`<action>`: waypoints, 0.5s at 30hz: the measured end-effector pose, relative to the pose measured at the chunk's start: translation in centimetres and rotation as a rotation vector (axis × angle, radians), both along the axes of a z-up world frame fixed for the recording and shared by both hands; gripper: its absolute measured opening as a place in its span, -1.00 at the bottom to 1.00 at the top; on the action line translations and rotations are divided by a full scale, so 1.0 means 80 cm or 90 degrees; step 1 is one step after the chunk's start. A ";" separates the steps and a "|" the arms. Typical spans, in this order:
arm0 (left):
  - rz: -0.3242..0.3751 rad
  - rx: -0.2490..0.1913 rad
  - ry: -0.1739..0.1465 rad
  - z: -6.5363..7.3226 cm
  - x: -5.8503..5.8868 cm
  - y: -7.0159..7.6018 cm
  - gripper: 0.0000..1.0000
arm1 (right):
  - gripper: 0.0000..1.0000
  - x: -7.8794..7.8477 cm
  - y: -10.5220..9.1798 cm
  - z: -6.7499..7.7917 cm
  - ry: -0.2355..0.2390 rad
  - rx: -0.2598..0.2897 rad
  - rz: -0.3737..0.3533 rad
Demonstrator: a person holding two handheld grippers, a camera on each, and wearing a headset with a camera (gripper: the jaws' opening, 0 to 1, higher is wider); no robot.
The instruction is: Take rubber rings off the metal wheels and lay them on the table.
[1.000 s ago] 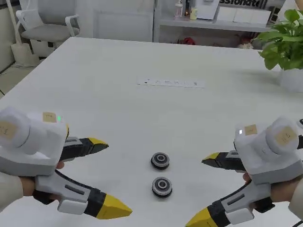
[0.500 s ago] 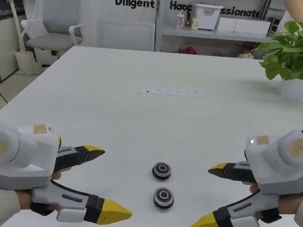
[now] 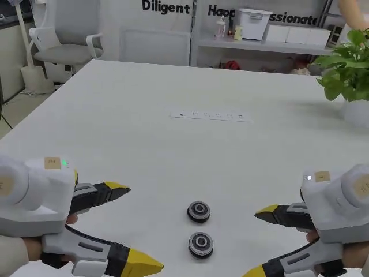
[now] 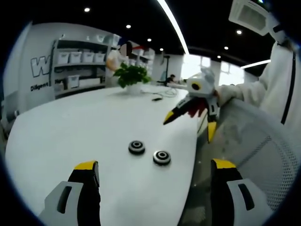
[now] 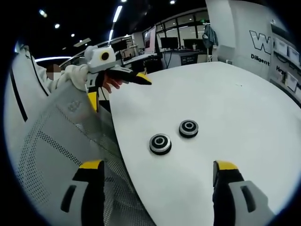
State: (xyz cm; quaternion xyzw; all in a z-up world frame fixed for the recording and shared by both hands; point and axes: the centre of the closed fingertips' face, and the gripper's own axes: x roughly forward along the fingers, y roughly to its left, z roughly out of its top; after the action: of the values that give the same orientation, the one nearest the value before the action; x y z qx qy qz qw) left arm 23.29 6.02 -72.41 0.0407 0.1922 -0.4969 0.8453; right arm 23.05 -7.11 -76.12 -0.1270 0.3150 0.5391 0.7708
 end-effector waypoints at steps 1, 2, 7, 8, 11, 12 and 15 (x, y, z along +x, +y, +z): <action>0.001 -0.001 0.000 0.000 0.000 0.000 1.00 | 0.86 0.000 0.000 0.000 0.000 0.001 0.000; 0.002 -0.001 0.001 0.000 0.000 0.000 1.00 | 0.86 0.000 0.000 0.001 0.000 0.003 -0.001; 0.006 -0.001 -0.003 0.001 0.000 0.002 0.98 | 0.85 -0.001 0.001 0.003 0.000 0.013 -0.003; 0.008 -0.004 -0.004 0.002 0.001 0.002 0.96 | 0.85 0.000 0.001 0.004 0.000 0.015 -0.004; 0.011 -0.011 -0.005 0.005 0.001 0.002 0.92 | 0.84 0.000 0.001 0.005 0.003 0.022 -0.008; 0.014 -0.010 -0.009 0.005 0.002 0.003 0.91 | 0.84 0.000 0.000 0.004 0.005 0.021 -0.008; 0.018 -0.005 -0.018 0.006 0.004 0.004 0.91 | 0.84 -0.001 -0.001 0.003 0.004 0.019 -0.007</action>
State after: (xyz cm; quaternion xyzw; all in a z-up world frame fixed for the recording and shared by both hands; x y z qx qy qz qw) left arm 23.62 6.36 -71.92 0.0416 0.1788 -0.4850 0.8550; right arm 22.99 -7.16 -75.88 -0.1118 0.3099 0.5397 0.7747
